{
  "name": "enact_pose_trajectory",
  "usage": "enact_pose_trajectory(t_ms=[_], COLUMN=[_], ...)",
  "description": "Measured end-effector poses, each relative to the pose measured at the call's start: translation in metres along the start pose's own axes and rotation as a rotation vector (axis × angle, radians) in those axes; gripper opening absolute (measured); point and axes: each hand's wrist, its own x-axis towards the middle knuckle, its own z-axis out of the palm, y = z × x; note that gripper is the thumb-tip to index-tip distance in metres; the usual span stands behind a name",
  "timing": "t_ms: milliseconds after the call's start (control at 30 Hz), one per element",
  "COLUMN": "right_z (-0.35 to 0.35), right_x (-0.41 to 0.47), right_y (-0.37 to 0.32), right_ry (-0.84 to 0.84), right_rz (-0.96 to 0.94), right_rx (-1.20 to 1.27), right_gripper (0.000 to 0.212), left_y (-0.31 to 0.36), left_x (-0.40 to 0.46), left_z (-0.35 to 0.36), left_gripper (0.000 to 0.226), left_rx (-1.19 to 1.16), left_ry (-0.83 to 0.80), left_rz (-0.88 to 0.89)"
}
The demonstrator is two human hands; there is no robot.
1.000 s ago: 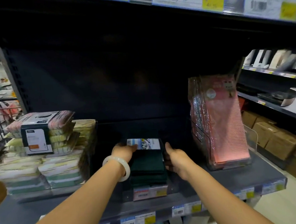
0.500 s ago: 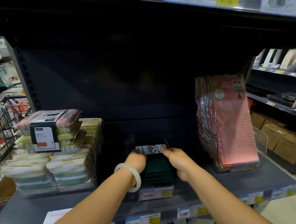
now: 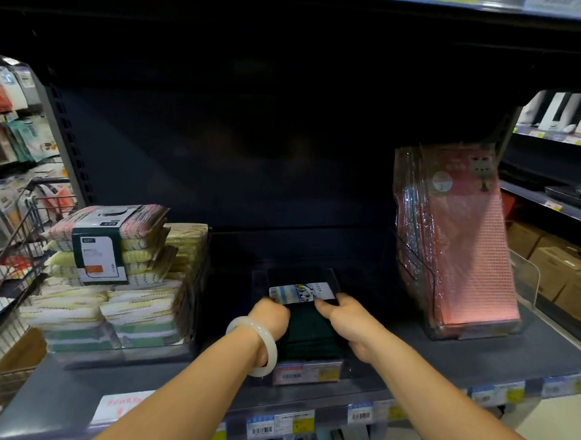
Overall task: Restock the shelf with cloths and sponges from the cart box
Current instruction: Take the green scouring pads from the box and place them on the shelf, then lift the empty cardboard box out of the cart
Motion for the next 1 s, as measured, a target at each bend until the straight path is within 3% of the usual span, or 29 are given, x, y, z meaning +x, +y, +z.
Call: enact_pose_trajectory(t_ms=[267,467,633,800,1000], right_z=[-0.001,0.011,0.049,0.125,0.215], right_x=[-0.005,-0.013,-0.039,-0.071,-0.106], right_y=[-0.004,-0.036,-0.072,-0.065,-0.044], right_ry=[-0.001,0.137,-0.049,-0.308,-0.454], right_rz=[-0.034,-0.382,-0.643,-0.742,-0.825], right_rx=[-0.087,-0.465,-0.737,-1.015,-1.207], right_gripper=[0.055,0.056,0.042,0.029,0.033], left_y=[-0.001,-0.002,-0.029,-0.076,-0.157], left_x=[-0.015,-0.040,-0.059,-0.082,-0.111], left_z=[-0.006,-0.023,-0.062,-0.094,-0.138], left_gripper=[0.044,0.045,0.044,0.024,0.038], left_rx=[-0.186,-0.198,0.237,0.695,0.914], left_ry=[-0.017,0.181,0.341,0.247,0.276], left_rz=[-0.068,0.116,0.163,-0.054,-0.206])
